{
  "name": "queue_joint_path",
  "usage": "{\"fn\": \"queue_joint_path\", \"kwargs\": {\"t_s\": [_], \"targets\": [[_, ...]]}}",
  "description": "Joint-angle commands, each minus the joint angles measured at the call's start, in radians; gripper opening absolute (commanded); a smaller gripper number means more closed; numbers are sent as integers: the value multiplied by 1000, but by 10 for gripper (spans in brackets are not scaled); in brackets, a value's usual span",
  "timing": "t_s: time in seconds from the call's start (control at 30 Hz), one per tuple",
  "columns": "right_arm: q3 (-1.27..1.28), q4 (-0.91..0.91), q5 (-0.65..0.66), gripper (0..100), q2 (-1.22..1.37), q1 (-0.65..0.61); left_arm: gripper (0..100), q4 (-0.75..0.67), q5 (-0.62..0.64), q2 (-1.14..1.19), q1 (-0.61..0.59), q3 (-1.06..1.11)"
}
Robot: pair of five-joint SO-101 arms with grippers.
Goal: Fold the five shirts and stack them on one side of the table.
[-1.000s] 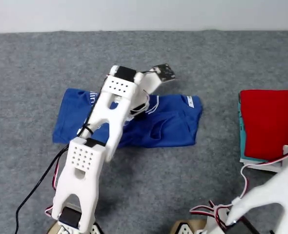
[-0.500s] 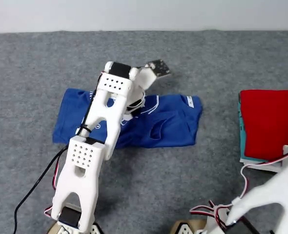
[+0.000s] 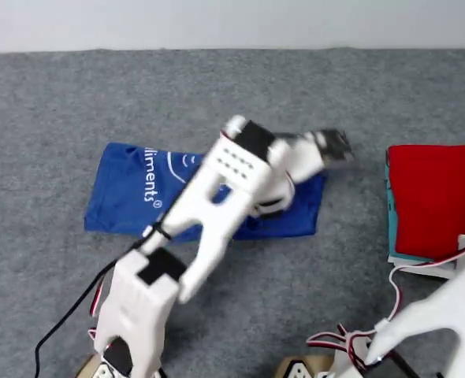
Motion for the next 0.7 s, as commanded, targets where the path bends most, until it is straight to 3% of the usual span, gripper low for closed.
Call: {"fn": "queue_joint_path", "kwargs": {"t_s": [0.0, 0.2, 0.4, 0.67], "targets": [[-8, 19, -5, 12, -31, -4, 130, 9, 11, -104, 31, 120], [-8, 19, -3, 12, -31, -2, 130, -137, -26, -89, -124, 232], [-8, 19, -3, 12, -31, -2, 130, -255, -103, 91, -316, 234], [-8, 18, -3, 12, -31, -7, 128, -109, -100, 288, -400, -22]]}}
